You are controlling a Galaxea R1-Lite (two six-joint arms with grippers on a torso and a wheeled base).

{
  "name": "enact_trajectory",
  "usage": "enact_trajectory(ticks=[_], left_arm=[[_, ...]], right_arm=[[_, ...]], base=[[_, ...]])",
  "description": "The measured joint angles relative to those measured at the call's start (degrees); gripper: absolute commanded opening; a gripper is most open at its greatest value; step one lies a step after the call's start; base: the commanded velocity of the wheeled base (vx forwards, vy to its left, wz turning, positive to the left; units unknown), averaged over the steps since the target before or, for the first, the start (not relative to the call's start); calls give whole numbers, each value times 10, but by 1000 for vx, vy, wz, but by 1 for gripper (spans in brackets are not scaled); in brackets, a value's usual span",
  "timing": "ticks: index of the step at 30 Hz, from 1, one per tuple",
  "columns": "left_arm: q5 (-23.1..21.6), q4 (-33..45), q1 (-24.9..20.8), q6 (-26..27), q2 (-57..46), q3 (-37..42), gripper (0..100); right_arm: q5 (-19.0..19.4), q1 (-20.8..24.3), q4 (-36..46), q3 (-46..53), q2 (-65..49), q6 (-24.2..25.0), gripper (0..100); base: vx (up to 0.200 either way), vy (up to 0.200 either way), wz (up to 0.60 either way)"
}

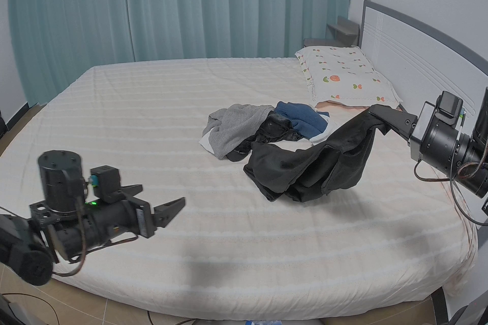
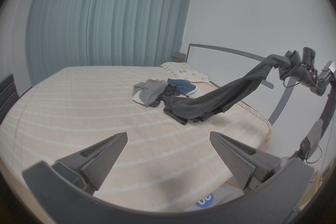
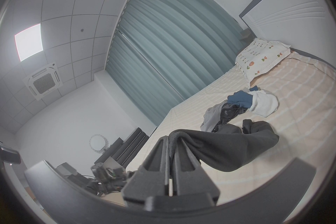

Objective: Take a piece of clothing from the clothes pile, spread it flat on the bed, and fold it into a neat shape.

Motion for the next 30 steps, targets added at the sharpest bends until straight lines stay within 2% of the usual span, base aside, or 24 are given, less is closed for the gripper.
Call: enact_trajectory(ticks=[8,15,23,30], left_arm=[[65,-123,-113,-62,227,-85,100],[112,-158,-184,-142,330,-176,100],[146,-163,-199,-172,392,-243,100],[172,-164,-190,-196,441,-302,100]], right_arm=[[-14,12,0,-9,0,-3,0],[-28,40,0,-22,10,-8,0],[-31,55,0,-39,15,-9,0],[-28,59,0,-30,-2,-9,0]], base=[[0,0,0],[0,0,0],[0,0,0],[0,0,0]])
